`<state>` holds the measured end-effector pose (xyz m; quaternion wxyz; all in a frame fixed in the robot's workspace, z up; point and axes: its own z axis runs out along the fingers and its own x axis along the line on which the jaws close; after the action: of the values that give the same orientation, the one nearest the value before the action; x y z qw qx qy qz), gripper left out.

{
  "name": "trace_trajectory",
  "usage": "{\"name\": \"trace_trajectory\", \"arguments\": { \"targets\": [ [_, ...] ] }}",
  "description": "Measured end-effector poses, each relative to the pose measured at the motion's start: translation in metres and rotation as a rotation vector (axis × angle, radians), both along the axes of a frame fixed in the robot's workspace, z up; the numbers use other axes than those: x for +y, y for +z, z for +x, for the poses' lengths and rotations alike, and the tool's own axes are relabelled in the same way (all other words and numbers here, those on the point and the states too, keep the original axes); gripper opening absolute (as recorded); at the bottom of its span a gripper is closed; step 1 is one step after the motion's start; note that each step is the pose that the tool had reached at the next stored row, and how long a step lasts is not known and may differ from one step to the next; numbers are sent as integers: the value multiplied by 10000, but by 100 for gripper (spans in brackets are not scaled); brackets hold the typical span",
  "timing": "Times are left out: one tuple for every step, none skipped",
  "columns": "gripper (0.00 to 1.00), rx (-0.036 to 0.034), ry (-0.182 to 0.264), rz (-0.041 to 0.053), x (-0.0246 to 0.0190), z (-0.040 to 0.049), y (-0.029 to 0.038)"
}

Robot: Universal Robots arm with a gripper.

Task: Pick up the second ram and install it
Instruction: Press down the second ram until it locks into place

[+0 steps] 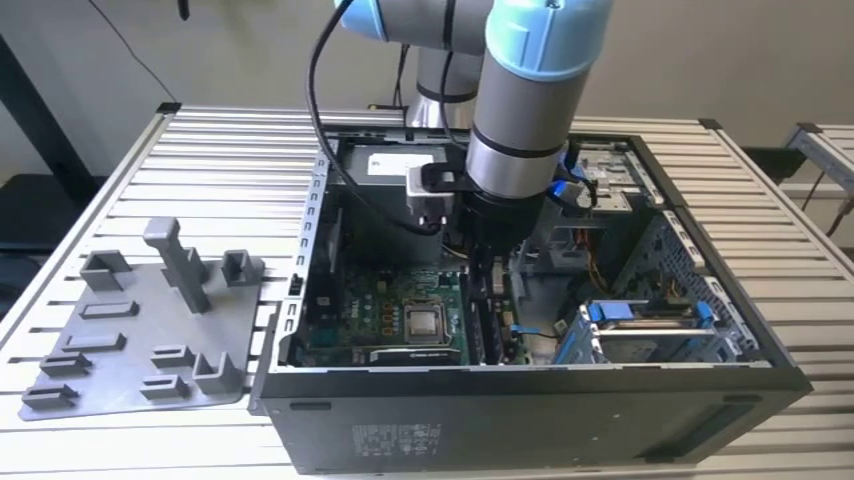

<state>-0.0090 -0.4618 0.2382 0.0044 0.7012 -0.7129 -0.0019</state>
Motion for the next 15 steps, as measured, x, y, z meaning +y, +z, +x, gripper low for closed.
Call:
{"name": "trace_trajectory", "arguments": {
  "targets": [
    [11, 0, 0, 0, 0, 0, 45],
    [11, 1, 1, -5, -1, 0, 92],
    [11, 0, 1, -1, 0, 0, 135],
    [11, 1, 1, -3, 0, 0, 181],
    [11, 0, 1, 0, 0, 0, 225],
    [11, 1, 1, -3, 0, 0, 271],
    [11, 1, 1, -2, 0, 0, 319],
    [11, 1, 1, -3, -1, 0, 351],
    [11, 1, 1, -3, 0, 1, 361],
    [11, -1, 1, 1, 0, 0, 361],
    [11, 0, 1, 0, 0, 1, 364],
    [11, 0, 2, -2, 0, 1, 367],
    [11, 0, 1, -1, 0, 0, 369],
    [11, 1, 1, -3, 0, 0, 372],
    [11, 0, 1, -2, 0, 0, 375]
  ]
}}
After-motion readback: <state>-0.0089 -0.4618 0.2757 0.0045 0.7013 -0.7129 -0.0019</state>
